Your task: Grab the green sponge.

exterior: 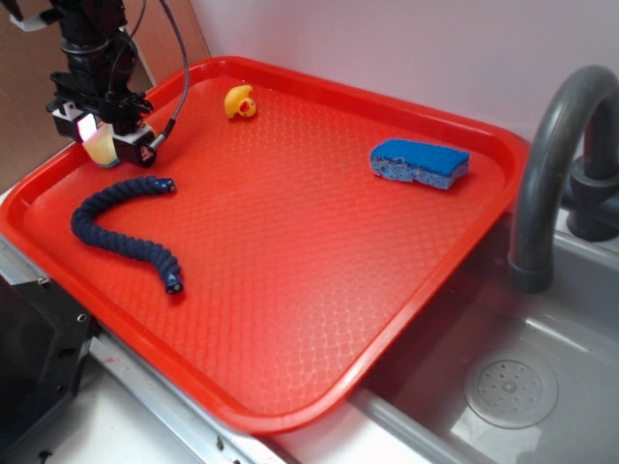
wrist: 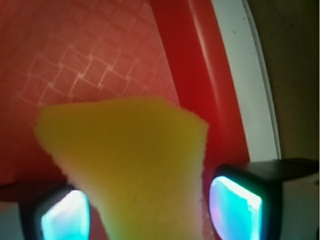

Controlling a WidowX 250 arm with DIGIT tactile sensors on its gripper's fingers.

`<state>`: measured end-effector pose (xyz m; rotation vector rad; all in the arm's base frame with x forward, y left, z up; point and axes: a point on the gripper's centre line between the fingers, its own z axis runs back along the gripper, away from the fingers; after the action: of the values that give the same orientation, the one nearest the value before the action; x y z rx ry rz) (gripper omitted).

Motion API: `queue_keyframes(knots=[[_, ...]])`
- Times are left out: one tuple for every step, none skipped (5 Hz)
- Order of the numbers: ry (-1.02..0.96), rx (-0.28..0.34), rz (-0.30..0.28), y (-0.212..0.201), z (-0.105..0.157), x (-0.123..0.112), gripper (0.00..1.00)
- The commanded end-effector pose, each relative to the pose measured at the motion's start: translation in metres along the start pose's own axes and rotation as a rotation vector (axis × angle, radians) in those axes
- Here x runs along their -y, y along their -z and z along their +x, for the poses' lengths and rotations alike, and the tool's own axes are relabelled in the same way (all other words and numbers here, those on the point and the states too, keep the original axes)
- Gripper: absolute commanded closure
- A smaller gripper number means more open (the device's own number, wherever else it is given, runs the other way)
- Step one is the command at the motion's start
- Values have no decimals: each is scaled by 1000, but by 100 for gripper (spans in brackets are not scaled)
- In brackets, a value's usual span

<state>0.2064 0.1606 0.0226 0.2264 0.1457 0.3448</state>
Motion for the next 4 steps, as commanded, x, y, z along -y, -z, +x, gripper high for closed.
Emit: queue_keyframes(knots=[[-42, 0, 15, 2, -6, -8, 100], [-48, 1, 28, 2, -9, -11, 100], [-96, 41, 83, -31, -13, -13, 100], [-155, 117, -1, -82, -16, -8, 100]])
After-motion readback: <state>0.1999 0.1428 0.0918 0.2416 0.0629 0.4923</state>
